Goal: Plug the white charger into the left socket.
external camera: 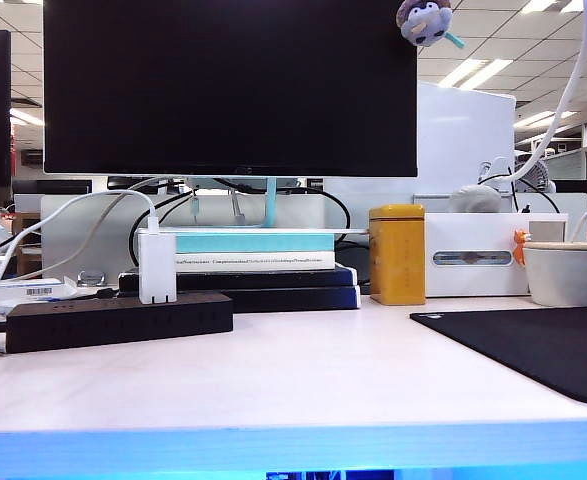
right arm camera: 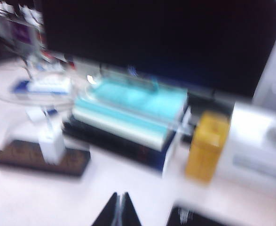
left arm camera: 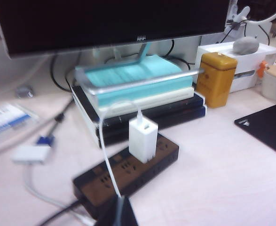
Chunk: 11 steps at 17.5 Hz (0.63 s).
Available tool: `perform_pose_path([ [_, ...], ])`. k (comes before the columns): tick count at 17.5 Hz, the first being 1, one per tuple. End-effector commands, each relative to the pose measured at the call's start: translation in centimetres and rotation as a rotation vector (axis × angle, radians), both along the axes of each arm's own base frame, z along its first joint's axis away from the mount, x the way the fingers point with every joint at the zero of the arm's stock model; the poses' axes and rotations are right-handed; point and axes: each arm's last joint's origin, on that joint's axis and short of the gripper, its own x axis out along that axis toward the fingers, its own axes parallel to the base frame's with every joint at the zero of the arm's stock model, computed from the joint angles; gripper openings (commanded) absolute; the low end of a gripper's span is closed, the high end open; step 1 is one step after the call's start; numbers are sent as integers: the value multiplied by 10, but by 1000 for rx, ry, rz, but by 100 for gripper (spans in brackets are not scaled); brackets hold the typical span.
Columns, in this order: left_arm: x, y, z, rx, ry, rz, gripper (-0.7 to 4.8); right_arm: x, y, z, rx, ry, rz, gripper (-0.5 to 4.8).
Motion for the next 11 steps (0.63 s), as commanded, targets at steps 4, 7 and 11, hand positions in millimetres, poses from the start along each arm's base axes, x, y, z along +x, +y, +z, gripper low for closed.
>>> perform_pose_path([
  [4, 24, -5, -63, -38, 98, 34, -5, 10, 2, -83, -5, 107, -86, 22],
  [7, 30, -6, -91, -33, 126, 51, -5, 9, -1, -124, 2, 131, -177, 22],
  [11, 30, -5, -92, -5, 114, 80, -6, 0, -8, -172, -47, 183, -281, 22],
])
